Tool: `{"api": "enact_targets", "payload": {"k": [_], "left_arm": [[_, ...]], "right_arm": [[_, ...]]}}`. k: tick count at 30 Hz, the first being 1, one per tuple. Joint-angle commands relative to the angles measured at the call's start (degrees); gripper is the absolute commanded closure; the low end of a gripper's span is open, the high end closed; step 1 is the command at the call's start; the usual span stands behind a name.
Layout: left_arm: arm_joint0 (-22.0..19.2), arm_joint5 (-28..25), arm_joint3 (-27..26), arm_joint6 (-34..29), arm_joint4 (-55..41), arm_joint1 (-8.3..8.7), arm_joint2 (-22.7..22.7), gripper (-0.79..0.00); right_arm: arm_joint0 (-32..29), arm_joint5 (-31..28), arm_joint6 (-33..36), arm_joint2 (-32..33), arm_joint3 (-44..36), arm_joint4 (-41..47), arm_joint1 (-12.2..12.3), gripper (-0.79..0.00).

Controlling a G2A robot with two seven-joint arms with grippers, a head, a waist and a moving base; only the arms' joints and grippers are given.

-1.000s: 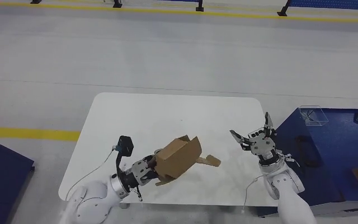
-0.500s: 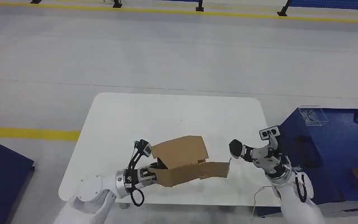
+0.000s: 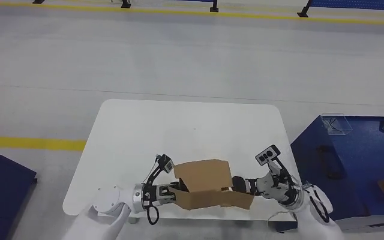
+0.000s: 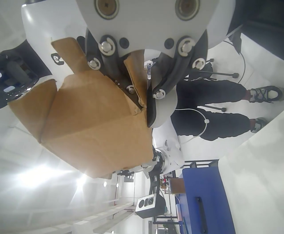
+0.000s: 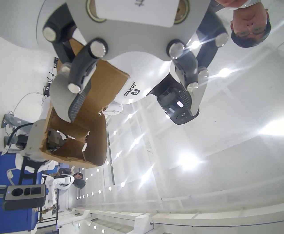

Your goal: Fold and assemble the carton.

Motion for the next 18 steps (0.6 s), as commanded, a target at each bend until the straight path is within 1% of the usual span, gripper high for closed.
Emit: {"api": "enact_targets", "payload": {"k": [1, 10, 11, 12, 13, 14, 15, 17, 18], "left_arm": [[0.0, 0.1, 0.0, -0.5, 0.2, 0.01, 0.5, 0.000], [0.1, 0.2, 0.2, -1.9, 1.7, 0.17, 2.0, 0.000], [0.1, 0.3, 0.2, -2.1, 2.0, 0.20, 2.2, 0.000], [0.1, 0.5, 0.3, -2.2, 2.4, 0.23, 2.4, 0.000], [0.2, 0.8, 0.3, -2.4, 2.8, 0.25, 2.7, 0.000], [0.2, 0.8, 0.4, -2.3, 3.1, 0.26, 2.9, 0.000], [0.2, 0.8, 0.4, -2.2, 3.4, 0.27, 3.1, 0.000], [0.1, 0.8, 0.5, -1.6, 3.9, 0.28, 3.4, 0.000], [0.1, 1.0, 0.6, -1.4, 4.3, 0.30, 3.5, 0.000]], "right_arm": [[-0.2, 0.1, -0.1, -0.1, -0.8, -0.7, 0.1, -0.785], [-0.5, -0.3, -1.4, -2.6, -2.1, -6.0, 0.3, -0.776], [-0.5, 0.0, -1.5, -2.9, -2.2, -6.2, 0.4, -0.745], [-0.5, -0.1, -1.6, -3.1, -2.3, -6.8, 0.4, -0.548], [-0.5, 0.0, -1.8, -3.2, -2.4, -7.5, 0.5, -0.422], [-0.6, 0.2, -1.9, -3.4, -2.5, -8.4, 0.5, -0.366], [-0.7, 0.5, -1.8, -3.6, -2.6, -9.1, 0.6, -0.345], [-0.9, 0.8, -1.4, -3.9, -2.8, -10.9, 0.8, -0.271], [-1.1, 1.1, -1.2, -4.0, -2.8, -11.3, 0.9, -0.215]]}}
